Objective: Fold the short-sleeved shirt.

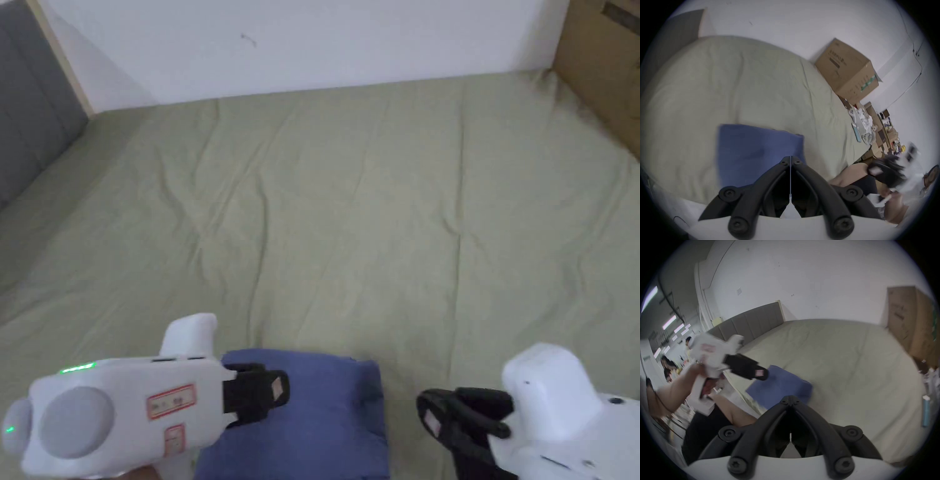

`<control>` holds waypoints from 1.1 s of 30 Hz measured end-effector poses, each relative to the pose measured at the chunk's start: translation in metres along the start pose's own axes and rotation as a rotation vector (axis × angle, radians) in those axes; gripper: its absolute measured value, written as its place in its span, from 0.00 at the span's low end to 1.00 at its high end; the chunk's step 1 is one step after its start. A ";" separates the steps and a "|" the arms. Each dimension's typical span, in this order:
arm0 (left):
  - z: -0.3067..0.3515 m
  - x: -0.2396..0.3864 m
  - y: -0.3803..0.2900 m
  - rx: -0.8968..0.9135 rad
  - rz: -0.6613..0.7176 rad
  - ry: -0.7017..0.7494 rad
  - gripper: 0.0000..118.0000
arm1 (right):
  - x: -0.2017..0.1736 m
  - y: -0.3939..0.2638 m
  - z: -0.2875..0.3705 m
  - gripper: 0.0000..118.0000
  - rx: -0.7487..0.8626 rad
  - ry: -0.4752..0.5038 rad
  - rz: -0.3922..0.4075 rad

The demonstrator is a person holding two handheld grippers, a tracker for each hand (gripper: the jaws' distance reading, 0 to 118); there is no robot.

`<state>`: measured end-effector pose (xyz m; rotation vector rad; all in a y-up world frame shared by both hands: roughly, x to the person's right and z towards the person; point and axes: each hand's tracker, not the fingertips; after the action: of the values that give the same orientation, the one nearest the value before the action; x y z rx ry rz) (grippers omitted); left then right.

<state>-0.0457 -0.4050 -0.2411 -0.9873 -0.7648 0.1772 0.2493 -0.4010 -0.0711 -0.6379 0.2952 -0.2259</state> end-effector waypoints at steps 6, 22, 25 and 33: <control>0.041 -0.079 -0.003 0.031 0.098 0.010 0.01 | 0.020 -0.015 -0.168 0.00 -0.267 -0.061 -0.081; -0.086 -0.113 -0.008 -0.149 0.166 -0.156 0.31 | 0.046 -0.040 -0.158 0.00 -0.189 0.047 -0.217; -0.070 -0.128 0.000 -0.200 0.184 -0.223 0.26 | 0.048 -0.038 -0.142 0.00 -0.147 0.072 -0.219; 0.039 -0.237 0.061 -0.244 0.002 0.267 0.26 | 0.047 -0.032 -0.117 0.00 -0.075 0.071 -0.170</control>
<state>-0.2322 -0.4541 -0.3967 -1.2142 -0.5477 -0.0486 0.2496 -0.5044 -0.1505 -0.7309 0.3190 -0.4029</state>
